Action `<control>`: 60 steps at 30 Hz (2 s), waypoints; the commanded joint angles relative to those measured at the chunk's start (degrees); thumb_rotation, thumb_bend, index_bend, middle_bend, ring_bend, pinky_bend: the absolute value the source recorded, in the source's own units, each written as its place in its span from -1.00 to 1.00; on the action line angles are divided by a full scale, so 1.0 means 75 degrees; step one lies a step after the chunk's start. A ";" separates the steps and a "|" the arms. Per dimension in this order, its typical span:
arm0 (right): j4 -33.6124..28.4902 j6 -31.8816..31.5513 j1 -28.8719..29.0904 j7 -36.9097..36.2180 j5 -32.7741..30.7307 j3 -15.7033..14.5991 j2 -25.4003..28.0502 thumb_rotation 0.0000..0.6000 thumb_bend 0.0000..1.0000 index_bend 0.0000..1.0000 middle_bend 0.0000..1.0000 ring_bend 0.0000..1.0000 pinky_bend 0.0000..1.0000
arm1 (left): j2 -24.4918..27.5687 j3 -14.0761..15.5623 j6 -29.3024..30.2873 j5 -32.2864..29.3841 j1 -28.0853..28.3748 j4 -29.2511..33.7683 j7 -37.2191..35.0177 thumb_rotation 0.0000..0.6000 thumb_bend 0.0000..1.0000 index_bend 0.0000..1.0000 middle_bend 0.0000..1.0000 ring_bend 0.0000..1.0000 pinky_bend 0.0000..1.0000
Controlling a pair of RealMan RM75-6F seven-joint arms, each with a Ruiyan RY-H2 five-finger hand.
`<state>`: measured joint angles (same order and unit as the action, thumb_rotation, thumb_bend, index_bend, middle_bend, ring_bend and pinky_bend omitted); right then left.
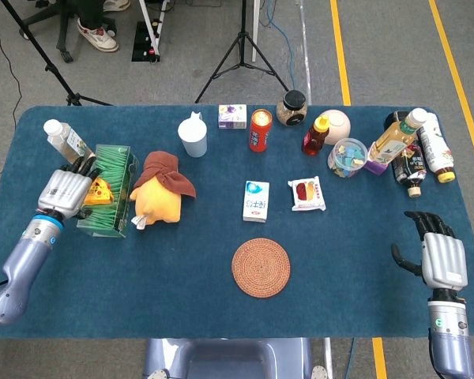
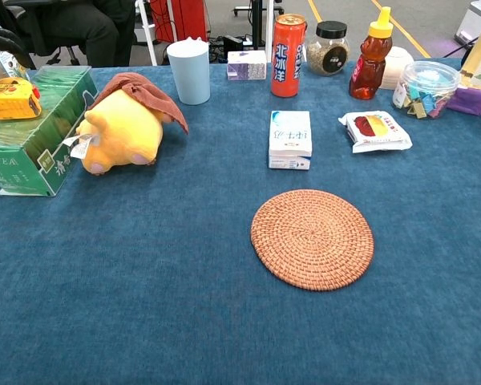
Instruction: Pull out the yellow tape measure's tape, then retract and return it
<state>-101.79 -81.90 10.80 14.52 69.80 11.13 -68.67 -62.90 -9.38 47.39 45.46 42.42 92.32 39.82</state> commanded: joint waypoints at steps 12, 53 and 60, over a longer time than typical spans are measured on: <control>0.0075 -0.0172 -0.0038 0.0213 -0.0165 0.0033 -0.0144 0.57 -0.24 -0.62 -0.55 -0.66 -0.51 | -0.0636 0.0245 -0.0584 -0.0501 0.0727 -0.1019 -0.0212 1.00 -0.57 -0.72 -0.91 -1.00 -0.59; -0.0487 -0.0285 -0.0124 0.0274 -0.0081 0.0022 0.0171 0.56 -0.24 -0.62 -0.55 -0.66 -0.49 | 0.0093 0.0152 -0.0901 0.1730 0.1109 -0.0470 -0.2420 1.00 -0.18 0.22 -0.02 -0.07 0.17; -0.0501 -0.0093 -0.0034 -0.0134 0.0102 0.0008 0.0084 0.55 -0.24 -0.62 -0.55 -0.66 -0.49 | 0.0246 0.0088 -0.1187 0.2301 0.1392 -0.0127 -0.2657 1.00 -0.17 0.25 0.01 -0.07 0.17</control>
<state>-105.43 -83.15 10.25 14.77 70.00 11.19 -67.74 -61.38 -8.48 39.21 61.60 52.10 90.52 20.37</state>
